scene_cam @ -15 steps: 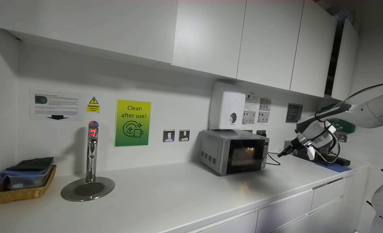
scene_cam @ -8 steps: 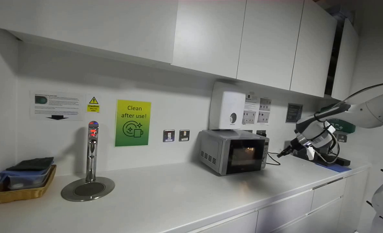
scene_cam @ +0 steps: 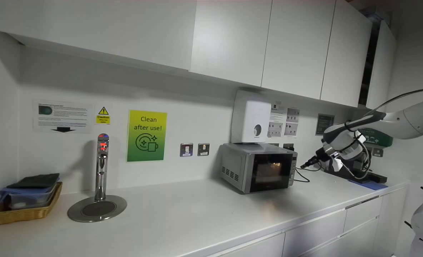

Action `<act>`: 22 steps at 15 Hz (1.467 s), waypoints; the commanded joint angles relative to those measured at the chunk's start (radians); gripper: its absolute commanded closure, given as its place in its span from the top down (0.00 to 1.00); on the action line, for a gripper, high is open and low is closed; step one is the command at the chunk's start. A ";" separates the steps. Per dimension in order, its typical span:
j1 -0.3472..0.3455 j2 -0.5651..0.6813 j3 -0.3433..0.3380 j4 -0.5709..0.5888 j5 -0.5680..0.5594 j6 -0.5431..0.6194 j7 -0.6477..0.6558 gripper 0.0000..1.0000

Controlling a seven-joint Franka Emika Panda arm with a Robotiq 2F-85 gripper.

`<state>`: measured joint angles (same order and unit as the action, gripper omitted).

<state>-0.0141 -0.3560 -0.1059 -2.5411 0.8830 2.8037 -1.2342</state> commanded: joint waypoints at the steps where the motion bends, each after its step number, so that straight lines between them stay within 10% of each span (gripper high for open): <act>1: 0.011 0.007 0.036 0.041 0.027 0.032 0.091 0.00; 5: 0.011 0.014 0.079 0.080 0.033 0.051 0.206 0.00; 7: 0.007 0.022 0.100 0.105 0.029 0.067 0.271 0.27; 17: -0.003 0.047 0.155 0.175 0.007 0.119 0.447 0.99; 22: -0.008 0.085 0.170 0.231 -0.009 0.140 0.499 1.00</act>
<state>-0.0110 -0.3115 0.0476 -2.3651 0.8849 2.9109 -0.7772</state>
